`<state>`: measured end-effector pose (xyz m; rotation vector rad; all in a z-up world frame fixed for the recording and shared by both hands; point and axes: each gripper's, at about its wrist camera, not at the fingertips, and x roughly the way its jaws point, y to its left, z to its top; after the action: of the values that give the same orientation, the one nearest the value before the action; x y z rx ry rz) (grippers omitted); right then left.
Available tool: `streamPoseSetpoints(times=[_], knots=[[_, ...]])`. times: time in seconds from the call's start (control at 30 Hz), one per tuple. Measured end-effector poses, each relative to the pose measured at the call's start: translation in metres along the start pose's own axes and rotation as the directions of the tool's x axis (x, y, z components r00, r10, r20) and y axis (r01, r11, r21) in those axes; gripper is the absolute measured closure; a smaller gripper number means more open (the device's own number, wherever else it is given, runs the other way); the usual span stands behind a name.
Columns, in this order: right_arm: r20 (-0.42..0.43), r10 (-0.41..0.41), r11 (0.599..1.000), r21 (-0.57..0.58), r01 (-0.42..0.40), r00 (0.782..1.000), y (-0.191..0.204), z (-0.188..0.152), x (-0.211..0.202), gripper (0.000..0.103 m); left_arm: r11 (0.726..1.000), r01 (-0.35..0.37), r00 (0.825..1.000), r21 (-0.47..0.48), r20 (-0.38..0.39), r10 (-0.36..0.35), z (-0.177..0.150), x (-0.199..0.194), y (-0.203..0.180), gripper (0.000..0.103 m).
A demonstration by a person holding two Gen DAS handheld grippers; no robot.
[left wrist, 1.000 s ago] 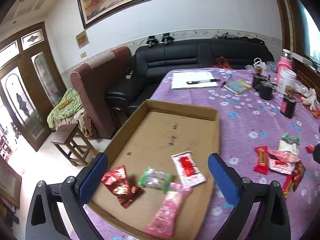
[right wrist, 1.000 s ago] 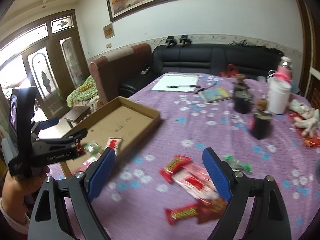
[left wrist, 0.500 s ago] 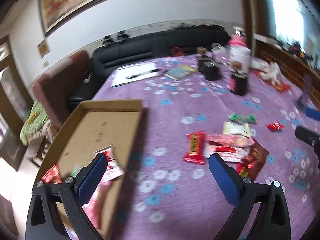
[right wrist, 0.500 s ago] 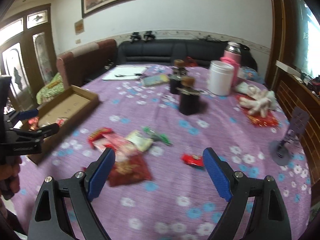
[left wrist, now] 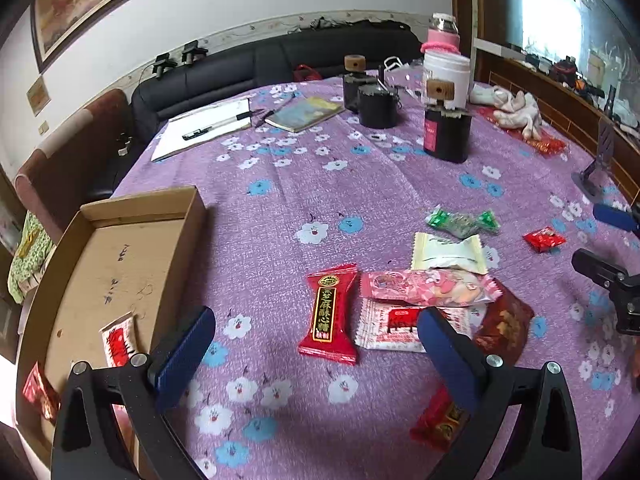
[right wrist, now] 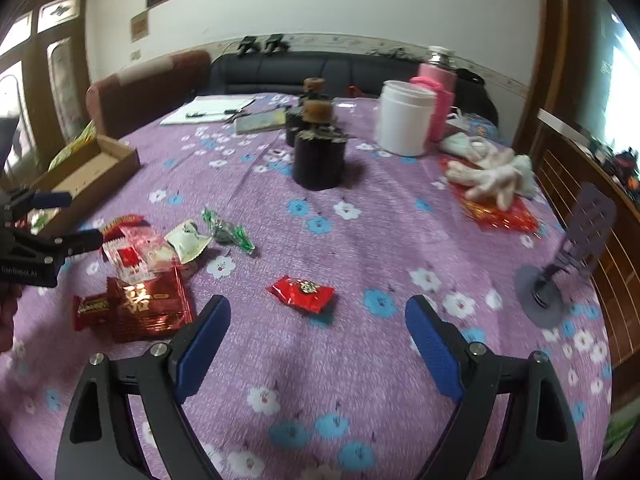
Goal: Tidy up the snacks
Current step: 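Return both tools to the snacks and approach the red candy bar, then grasp the black-label red candy bar with the left gripper while the right grasps the small red candy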
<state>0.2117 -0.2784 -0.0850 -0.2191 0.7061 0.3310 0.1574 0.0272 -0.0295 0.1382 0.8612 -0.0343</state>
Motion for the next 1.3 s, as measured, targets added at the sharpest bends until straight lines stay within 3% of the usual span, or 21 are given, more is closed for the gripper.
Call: streamPoseSetpoints(times=[0.37, 0.4, 0.47, 0.57, 0.63, 0.77, 0.9, 0.97, 1.2, 1.3], knots=[[-0.052, 0.046, 0.997, -0.065, -0.049, 0.998, 0.015, 0.012, 0.04, 0.015, 0.999, 0.044, 0.999, 0.006, -0.025, -0.044, 0.005, 0.019, 0.005, 0.002], [-0.056, 0.049, 0.997, -0.062, -0.052, 0.997, 0.015, 0.012, 0.042, 0.016, 0.999, 0.052, 0.998, -0.001, -0.027, -0.052, 0.006, 0.02, 0.006, 0.004], [-0.064, 0.061, 0.997, -0.051, -0.064, 0.996, 0.013, 0.013, 0.044, 0.03, 0.999, 0.053, 0.998, -0.007, -0.035, -0.053, 0.007, 0.023, 0.007, 0.008], [-0.087, 0.075, 0.997, -0.028, -0.078, 0.993, 0.01, 0.013, 0.049, 0.039, 0.999, 0.047, 0.997, 0.006, -0.065, -0.047, 0.008, 0.028, 0.004, 0.021], [-0.093, 0.085, 0.996, -0.012, -0.086, 0.992, 0.007, 0.012, 0.05, 0.041, 0.999, 0.039, 0.996, 0.012, -0.08, -0.038, 0.007, 0.031, 0.003, 0.036], [-0.098, 0.096, 0.995, 0.004, -0.096, 0.991, 0.004, 0.012, 0.051, 0.054, 0.995, 0.093, 0.991, -0.029, -0.098, -0.095, 0.006, 0.034, 0.007, 0.055], [-0.103, 0.103, 0.995, 0.014, -0.102, 0.989, 0.003, 0.011, 0.052, 0.058, 0.993, 0.108, 0.988, -0.037, -0.103, -0.112, 0.006, 0.034, 0.008, 0.072], [-0.107, 0.105, 0.994, 0.016, -0.104, 0.989, 0.003, 0.011, 0.052, 0.064, 0.992, 0.118, 0.987, -0.039, -0.107, -0.121, 0.006, 0.034, 0.007, 0.076], [-0.115, 0.097, 0.995, 0.01, -0.096, 0.989, 0.006, 0.011, 0.054, 0.065, 0.987, 0.15, 0.982, -0.059, -0.106, -0.155, 0.007, 0.034, 0.006, 0.082], [-0.117, 0.094, 0.996, 0.018, -0.093, 0.989, 0.005, 0.011, 0.054, 0.073, 0.985, 0.159, 0.981, -0.062, -0.104, -0.165, 0.007, 0.034, 0.006, 0.083]])
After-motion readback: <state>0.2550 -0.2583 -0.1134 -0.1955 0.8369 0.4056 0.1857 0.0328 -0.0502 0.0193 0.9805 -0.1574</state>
